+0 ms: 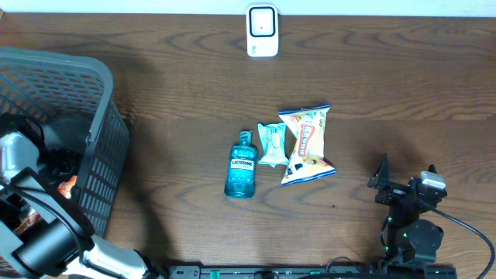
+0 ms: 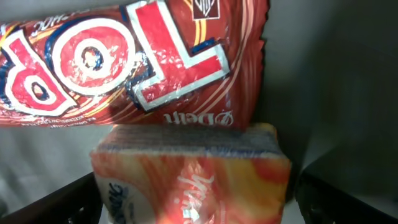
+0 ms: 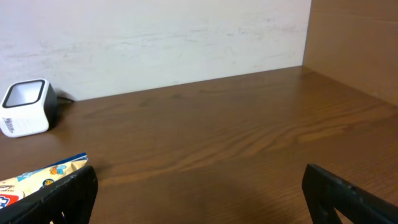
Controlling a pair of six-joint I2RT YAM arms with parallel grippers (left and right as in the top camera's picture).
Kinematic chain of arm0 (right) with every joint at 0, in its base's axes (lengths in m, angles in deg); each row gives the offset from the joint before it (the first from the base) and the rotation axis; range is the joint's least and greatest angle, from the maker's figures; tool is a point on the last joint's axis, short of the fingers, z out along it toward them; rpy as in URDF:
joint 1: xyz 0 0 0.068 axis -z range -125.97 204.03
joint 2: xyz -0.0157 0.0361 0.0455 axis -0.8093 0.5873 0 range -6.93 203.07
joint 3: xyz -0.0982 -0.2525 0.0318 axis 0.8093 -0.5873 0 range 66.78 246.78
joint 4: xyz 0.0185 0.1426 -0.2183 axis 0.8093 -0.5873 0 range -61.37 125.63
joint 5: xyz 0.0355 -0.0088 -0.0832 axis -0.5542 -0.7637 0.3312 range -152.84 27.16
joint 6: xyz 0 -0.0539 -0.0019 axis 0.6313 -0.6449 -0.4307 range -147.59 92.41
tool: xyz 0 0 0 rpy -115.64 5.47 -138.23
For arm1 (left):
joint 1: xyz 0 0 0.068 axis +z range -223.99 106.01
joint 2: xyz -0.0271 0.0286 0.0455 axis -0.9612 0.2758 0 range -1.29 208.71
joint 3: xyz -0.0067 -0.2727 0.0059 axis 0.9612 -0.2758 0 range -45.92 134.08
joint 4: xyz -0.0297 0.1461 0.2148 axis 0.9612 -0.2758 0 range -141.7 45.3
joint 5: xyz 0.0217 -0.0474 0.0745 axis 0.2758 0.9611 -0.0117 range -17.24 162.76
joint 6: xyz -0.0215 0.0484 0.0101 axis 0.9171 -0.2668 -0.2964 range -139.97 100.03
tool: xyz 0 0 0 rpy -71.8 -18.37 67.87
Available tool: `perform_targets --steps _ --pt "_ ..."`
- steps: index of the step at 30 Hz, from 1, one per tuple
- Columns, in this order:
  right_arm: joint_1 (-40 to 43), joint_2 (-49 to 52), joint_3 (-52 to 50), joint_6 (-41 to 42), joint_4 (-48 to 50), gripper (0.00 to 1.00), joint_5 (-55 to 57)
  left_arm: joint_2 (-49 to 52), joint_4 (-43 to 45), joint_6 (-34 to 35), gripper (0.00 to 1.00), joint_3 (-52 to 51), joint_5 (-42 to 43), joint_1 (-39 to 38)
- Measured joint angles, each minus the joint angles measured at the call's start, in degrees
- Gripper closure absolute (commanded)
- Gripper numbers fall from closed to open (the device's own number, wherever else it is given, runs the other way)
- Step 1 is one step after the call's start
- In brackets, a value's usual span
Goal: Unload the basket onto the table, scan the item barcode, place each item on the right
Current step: 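Return the left gripper to the basket and grasp the orange box, then lift the orange box out of the basket with the left gripper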
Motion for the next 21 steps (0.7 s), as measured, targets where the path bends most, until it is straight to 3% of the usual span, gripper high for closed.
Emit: perform_targets --steps 6,17,21 --pt "0.0 0.0 0.0 0.0 0.0 0.01 0.0 -1.3 2.2 0.7 0.29 -2.2 1.0 -0.1" --pt "0.0 0.0 0.0 0.0 0.0 0.01 0.0 -4.0 -3.3 0.4 0.35 -2.6 0.3 -0.1" --pt "0.0 0.0 0.0 0.0 0.0 0.01 0.0 -13.2 -5.7 0.5 0.35 -1.0 0.2 -0.1"
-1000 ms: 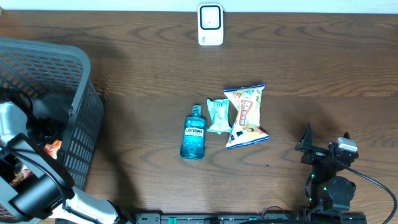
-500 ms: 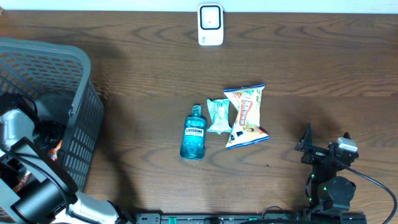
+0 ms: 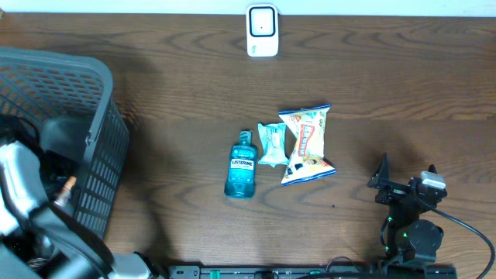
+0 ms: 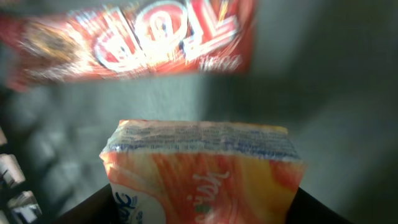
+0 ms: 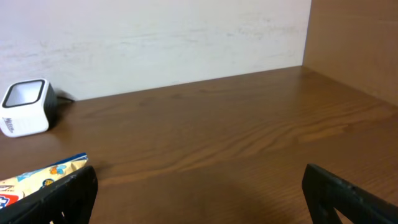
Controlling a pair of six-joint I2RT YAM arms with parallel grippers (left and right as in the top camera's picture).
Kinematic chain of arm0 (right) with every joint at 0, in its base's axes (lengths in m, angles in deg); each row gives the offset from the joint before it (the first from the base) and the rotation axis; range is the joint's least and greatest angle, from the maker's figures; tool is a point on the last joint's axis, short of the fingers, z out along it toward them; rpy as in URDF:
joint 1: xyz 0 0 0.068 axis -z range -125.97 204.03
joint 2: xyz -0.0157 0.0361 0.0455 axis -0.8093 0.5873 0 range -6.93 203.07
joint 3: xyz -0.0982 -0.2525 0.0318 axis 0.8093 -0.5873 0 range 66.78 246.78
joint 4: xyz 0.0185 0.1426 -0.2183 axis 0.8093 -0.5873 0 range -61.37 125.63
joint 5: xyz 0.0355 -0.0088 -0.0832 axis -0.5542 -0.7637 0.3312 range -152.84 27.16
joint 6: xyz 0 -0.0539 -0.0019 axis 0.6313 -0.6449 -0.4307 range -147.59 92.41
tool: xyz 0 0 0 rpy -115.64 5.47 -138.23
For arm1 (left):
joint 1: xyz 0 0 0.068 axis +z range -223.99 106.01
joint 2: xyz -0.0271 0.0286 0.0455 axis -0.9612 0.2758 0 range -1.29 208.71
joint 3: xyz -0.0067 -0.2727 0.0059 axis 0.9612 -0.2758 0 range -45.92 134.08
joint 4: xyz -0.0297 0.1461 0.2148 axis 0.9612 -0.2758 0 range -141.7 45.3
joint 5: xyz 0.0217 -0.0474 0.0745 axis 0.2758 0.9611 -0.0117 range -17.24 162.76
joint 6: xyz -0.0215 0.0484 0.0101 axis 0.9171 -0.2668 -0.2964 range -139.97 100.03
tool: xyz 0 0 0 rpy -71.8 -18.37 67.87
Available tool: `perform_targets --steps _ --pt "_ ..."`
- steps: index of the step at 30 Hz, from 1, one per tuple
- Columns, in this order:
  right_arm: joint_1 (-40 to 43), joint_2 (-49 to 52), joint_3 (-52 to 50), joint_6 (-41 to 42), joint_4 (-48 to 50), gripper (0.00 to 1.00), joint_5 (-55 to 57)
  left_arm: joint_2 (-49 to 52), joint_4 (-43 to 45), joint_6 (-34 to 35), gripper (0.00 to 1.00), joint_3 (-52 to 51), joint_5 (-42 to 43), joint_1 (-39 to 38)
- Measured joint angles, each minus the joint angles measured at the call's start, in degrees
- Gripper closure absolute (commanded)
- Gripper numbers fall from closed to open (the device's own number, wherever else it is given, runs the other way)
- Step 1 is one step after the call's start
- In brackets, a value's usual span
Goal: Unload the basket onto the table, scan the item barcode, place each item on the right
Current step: 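Lift the orange box out of the basket with the left gripper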
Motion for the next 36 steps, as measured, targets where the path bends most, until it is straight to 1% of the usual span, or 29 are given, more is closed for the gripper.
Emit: perform_targets --steps 6,7,10,12,14,16,18,23,26,28,31,32,36 --pt "0.0 0.0 0.0 0.0 0.0 0.01 0.0 -18.0 0.9 2.6 0.35 5.3 1.4 0.0" --pt "0.0 0.0 0.0 0.0 0.0 0.01 0.0 -23.5 2.1 3.7 0.35 6.1 3.8 0.0" --pt "0.0 0.0 0.0 0.0 0.0 0.01 0.0 -31.8 5.7 5.6 0.35 6.4 10.8 -0.3" --pt "0.0 0.0 0.0 0.0 0.0 0.01 0.0 -37.6 7.9 6.6 0.35 6.5 16.6 -1.8" --pt "0.0 0.0 0.0 0.0 0.0 0.01 0.0 -41.9 9.5 7.3 0.35 6.5 21.4 -4.4" --pt "0.0 0.0 0.0 0.0 0.0 0.01 0.0 -45.7 9.9 7.5 0.35 6.5 25.4 -8.6" --pt "0.0 0.0 0.0 0.0 0.0 0.01 0.0 -47.8 9.6 7.5 0.35 6.5 27.7 -12.8" --pt "0.0 0.0 0.0 0.0 0.0 0.01 0.0 -48.2 7.4 7.5 0.35 6.3 30.6 -25.0" --pt "0.0 0.0 0.0 0.0 0.0 0.01 0.0 -46.5 7.3 6.9 0.35 5.3 30.3 -33.2" --pt "0.0 0.0 0.0 0.0 0.0 0.01 0.0 -44.7 6.8 6.1 0.35 4.6 28.6 -38.7" --pt "0.0 0.0 0.0 0.0 0.0 0.01 0.0 -40.5 6.1 5.5 0.35 3.0 23.0 -46.5" --pt "0.0 0.0 0.0 0.0 0.0 0.01 0.0 -37.6 5.5 5.4 0.35 2.5 19.7 -50.2" --pt "0.0 0.0 0.0 0.0 0.0 0.01 0.0 -28.1 5.3 5.4 0.35 2.0 11.1 -57.0"
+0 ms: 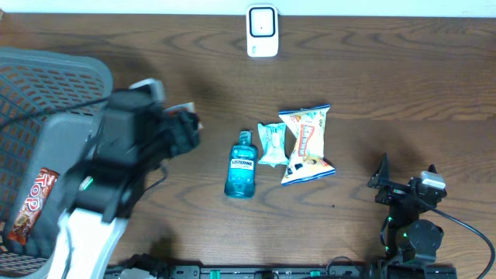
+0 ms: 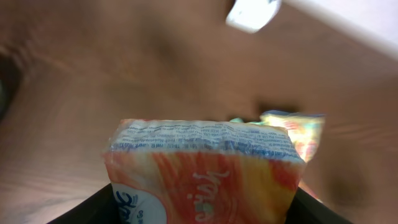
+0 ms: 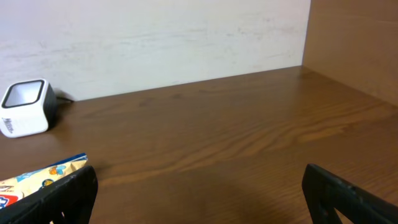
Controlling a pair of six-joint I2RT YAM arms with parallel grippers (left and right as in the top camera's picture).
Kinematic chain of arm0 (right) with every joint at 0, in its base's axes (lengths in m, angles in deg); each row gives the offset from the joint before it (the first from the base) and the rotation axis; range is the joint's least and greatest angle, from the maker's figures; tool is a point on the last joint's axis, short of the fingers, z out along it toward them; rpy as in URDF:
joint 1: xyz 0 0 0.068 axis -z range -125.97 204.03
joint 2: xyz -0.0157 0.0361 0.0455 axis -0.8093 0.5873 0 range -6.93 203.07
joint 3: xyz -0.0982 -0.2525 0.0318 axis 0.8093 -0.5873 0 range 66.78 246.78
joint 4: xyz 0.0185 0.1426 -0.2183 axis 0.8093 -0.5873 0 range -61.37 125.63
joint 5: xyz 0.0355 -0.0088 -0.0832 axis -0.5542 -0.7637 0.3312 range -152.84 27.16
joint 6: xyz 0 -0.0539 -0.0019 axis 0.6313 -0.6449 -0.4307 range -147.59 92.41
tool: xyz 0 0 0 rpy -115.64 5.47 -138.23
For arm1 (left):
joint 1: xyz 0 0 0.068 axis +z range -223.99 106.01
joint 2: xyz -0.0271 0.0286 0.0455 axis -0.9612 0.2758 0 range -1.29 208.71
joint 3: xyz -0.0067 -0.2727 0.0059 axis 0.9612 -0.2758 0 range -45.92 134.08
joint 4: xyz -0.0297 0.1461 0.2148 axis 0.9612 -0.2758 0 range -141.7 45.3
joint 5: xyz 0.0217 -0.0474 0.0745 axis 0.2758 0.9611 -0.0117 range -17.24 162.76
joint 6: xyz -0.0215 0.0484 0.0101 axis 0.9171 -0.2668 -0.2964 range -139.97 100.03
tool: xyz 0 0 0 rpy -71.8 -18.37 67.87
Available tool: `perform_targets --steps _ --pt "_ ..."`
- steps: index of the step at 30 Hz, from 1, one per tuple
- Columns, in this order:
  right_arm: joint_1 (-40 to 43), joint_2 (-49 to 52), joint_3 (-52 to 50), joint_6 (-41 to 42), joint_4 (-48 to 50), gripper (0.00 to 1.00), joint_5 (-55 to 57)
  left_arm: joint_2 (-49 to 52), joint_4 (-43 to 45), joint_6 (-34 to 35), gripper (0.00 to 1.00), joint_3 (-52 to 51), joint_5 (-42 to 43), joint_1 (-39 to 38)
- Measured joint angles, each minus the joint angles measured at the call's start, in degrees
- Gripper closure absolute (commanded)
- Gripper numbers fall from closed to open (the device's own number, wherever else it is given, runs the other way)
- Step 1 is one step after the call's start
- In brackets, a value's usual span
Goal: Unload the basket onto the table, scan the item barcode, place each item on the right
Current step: 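Lift the orange box out of the basket with the left gripper, then place the orange box left of the Listerine bottle and release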
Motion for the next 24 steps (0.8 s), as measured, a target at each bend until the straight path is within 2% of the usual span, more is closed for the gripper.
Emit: perform_targets --steps 4,9,15,21,24 --pt "0.0 0.0 0.0 0.0 0.0 0.01 0.0 11.7 1.2 0.4 0.35 0.0 -6.7 -3.2" --pt "0.0 0.0 0.0 0.0 0.0 0.01 0.0 25.1 3.1 2.6 0.35 0.0 -9.7 -3.3" --pt "0.0 0.0 0.0 0.0 0.0 0.01 0.0 37.1 9.0 8.0 0.35 -0.1 -4.7 -3.3" --pt "0.0 0.0 0.0 0.0 0.0 0.01 0.0 41.6 10.6 17.2 0.34 -0.1 -1.4 -3.5" --pt "0.0 0.0 0.0 0.0 0.0 0.01 0.0 41.7 10.6 20.7 0.09 -0.1 -1.4 -3.6"
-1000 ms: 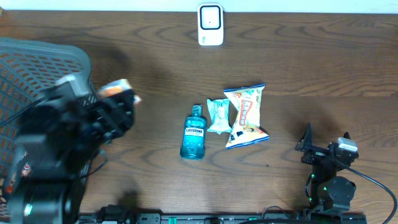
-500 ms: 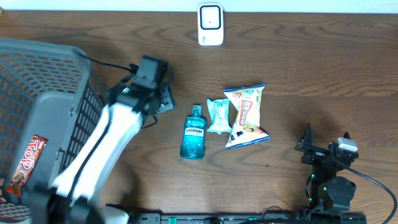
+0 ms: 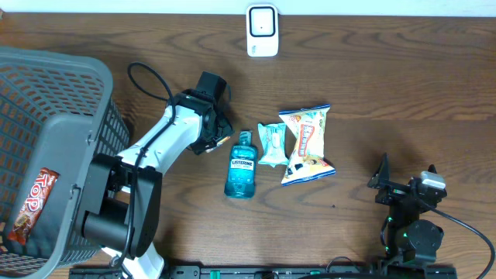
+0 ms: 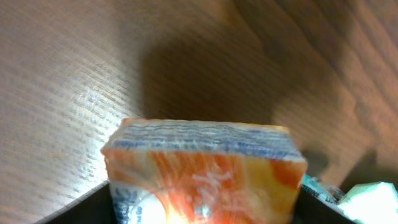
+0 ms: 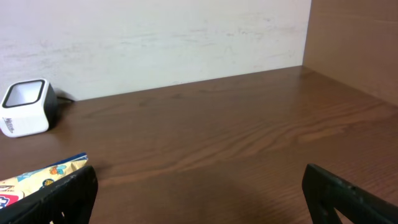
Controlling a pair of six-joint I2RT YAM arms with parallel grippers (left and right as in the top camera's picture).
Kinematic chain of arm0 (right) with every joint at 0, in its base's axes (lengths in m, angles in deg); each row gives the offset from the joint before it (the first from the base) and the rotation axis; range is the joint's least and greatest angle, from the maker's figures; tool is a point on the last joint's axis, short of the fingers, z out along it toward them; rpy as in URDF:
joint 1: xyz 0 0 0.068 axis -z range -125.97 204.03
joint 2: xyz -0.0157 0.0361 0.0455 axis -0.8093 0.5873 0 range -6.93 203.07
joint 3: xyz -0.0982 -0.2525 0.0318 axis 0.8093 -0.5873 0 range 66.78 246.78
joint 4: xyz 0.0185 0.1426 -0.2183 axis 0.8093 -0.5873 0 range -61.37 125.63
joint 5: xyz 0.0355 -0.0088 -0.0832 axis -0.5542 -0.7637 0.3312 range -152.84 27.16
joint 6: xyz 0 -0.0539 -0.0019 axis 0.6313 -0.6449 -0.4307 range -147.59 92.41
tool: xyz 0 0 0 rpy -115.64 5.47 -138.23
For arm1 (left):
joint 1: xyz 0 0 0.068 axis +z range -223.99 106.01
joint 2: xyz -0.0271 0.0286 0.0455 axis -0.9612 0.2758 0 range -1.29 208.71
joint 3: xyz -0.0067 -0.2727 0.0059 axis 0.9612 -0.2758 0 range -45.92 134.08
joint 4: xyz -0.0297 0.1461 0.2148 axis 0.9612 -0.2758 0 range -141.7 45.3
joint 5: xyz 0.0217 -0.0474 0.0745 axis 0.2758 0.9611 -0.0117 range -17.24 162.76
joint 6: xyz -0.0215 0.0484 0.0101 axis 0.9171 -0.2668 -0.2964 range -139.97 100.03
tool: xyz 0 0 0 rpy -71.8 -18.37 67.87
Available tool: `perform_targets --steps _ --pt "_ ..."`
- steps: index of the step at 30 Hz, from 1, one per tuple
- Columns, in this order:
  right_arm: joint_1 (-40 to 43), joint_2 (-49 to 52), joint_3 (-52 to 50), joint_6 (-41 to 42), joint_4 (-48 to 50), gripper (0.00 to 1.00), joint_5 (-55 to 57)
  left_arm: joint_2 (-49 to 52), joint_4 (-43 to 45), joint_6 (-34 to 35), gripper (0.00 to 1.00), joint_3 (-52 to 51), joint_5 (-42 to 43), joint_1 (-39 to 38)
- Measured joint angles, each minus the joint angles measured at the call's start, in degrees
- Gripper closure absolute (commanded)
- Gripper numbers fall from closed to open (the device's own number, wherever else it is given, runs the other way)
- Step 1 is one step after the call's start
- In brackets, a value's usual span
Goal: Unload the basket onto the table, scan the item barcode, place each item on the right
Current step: 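Place the orange box left of the Listerine bottle and release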
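Note:
An orange and white pack [image 4: 202,174] fills the left wrist view, and my left gripper [image 4: 199,208] is shut on it. Overhead, that left gripper [image 3: 211,138] hangs low over the table just left of the blue Listerine bottle [image 3: 241,167]; the arm hides most of the pack. The white barcode scanner [image 3: 263,31] stands at the far edge, its window facing up; the right wrist view has the scanner [image 5: 25,107] at the left. My right gripper [image 3: 404,182] rests open at the near right with nothing between its fingers [image 5: 68,193].
A grey mesh basket [image 3: 101,155] stands at the left with a red TOP bar [image 3: 31,205] in it. A teal packet [image 3: 272,144] and a yellow snack bag [image 3: 307,145] lie right of the bottle. A cable loops behind the left arm.
My left gripper, still shut on the orange pack, has moved right and down from beside the basket to just left of the mouthwash bottle. The right arm has not moved.
My left gripper was inside the basket with the orange pack between its fingers, under the red TOP bar. Then it held the pack raised within the basket. Then it was outside, over the table, and now it is low beside the bottle.

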Motion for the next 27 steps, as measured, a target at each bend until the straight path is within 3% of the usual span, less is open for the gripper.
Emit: perform_targets --steps 3,9,17,22,27 --pt "0.0 0.0 0.0 0.0 0.0 0.01 0.0 -0.8 -1.2 0.4 0.00 0.0 -1.3 -0.6" --pt "0.0 0.0 0.0 0.0 0.0 0.01 0.0 -9.4 -5.2 -4.1 0.02 2.4 -3.6 -2.4" --pt "0.0 0.0 0.0 0.0 0.0 0.01 0.0 -31.1 -5.6 -16.0 0.02 10.4 -10.5 -0.2" --pt "0.0 0.0 0.0 0.0 0.0 0.01 0.0 -41.8 -9.9 -19.3 0.02 11.3 -23.5 7.3" --pt "0.0 0.0 0.0 0.0 0.0 0.01 0.0 -44.3 -19.3 -11.7 0.02 11.3 -31.5 20.9"
